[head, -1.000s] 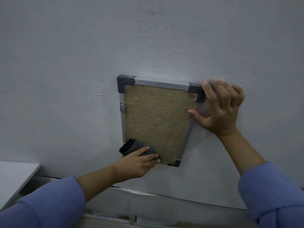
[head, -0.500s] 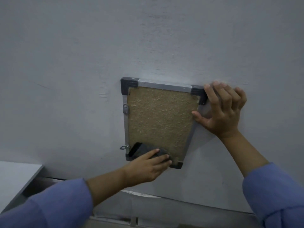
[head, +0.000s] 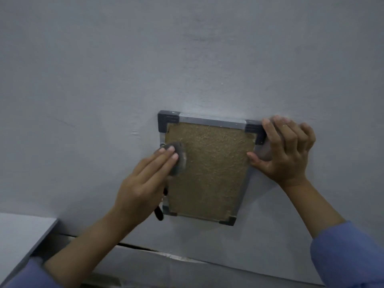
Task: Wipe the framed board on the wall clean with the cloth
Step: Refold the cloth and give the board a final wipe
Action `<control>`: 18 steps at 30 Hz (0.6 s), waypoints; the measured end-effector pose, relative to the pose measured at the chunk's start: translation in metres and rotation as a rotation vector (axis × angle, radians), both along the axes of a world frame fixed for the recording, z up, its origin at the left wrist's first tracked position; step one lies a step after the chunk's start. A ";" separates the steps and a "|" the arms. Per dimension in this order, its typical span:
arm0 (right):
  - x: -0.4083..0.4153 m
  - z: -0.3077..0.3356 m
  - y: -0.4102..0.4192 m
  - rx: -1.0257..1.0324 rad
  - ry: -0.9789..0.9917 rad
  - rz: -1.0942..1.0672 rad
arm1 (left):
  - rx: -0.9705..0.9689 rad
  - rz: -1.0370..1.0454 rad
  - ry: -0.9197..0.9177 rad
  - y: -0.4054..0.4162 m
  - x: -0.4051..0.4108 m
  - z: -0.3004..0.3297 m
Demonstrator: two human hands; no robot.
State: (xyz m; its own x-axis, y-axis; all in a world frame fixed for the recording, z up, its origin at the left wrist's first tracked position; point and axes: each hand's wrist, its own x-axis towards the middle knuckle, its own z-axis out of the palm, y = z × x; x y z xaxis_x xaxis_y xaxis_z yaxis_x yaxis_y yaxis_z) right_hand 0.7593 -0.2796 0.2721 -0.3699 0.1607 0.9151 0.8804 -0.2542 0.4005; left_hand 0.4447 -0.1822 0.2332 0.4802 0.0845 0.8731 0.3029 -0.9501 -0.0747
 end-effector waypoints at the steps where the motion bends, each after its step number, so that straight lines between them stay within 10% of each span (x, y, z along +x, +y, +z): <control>1: 0.000 0.000 0.000 -0.001 -0.002 0.001 | -0.111 -0.002 -0.121 -0.006 0.004 0.000; 7: 0.001 -0.002 0.001 0.017 -0.001 -0.005 | -0.923 0.121 -0.932 -0.042 0.031 -0.015; 18: -0.001 -0.003 0.001 0.008 0.015 -0.003 | -0.944 0.004 -1.082 -0.072 0.114 0.018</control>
State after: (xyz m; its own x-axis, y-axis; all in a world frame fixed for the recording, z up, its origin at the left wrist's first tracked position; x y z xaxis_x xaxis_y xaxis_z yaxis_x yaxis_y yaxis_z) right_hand 0.7586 -0.2783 0.2692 -0.3554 0.1545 0.9218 0.8854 -0.2604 0.3850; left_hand 0.5582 -0.2539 0.2517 -0.3729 0.8271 0.4206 -0.1944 -0.5128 0.8362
